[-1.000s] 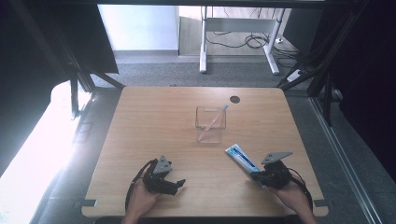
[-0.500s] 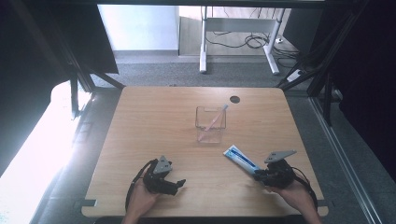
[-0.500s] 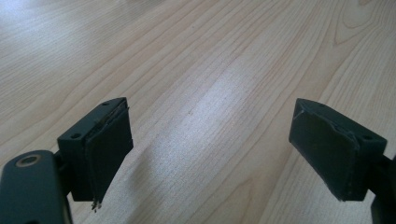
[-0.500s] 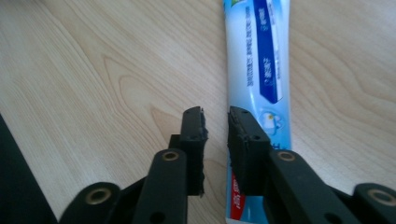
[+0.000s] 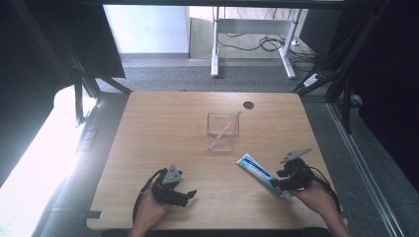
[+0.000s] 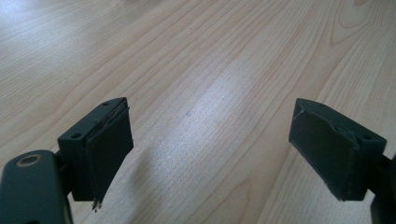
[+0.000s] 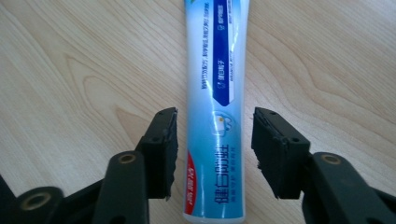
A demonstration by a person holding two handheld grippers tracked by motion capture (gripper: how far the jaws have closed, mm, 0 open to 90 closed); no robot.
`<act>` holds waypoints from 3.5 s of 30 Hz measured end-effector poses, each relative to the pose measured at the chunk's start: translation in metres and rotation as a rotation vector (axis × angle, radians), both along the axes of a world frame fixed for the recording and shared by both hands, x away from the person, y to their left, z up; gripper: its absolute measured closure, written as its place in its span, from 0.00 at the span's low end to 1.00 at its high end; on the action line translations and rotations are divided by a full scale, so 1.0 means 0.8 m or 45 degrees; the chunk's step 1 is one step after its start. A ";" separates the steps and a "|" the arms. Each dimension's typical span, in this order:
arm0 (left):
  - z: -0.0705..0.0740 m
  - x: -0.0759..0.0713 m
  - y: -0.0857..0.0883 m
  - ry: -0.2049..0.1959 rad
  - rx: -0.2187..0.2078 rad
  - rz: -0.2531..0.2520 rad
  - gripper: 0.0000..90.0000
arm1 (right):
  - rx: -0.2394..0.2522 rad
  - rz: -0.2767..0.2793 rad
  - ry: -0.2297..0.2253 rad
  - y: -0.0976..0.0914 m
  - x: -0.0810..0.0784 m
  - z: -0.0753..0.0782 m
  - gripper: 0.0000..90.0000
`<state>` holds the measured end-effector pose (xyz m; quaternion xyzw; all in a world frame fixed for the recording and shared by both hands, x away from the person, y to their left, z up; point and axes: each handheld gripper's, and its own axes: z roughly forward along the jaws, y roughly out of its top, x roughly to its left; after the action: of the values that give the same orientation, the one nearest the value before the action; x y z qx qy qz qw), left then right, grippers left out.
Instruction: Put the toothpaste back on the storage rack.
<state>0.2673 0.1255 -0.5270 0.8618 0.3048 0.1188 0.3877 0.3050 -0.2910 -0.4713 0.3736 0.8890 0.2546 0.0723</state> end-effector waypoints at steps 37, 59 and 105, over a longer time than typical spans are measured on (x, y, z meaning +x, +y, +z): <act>-0.003 0.000 -0.002 0.020 0.026 -0.029 0.15 | -0.378 0.050 0.287 0.064 0.056 -0.030 0.68; -0.001 -0.001 -0.001 0.014 0.020 -0.034 0.15 | -0.258 0.055 0.188 0.056 0.041 -0.006 0.81; -0.001 0.000 0.001 0.013 0.007 -0.033 0.15 | 0.138 0.020 -0.165 0.054 0.035 0.080 0.81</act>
<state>0.2673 0.1266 -0.5278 0.8673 0.2952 0.1100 0.3855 0.3332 -0.2479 -0.4073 0.3526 0.8703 0.3267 0.1074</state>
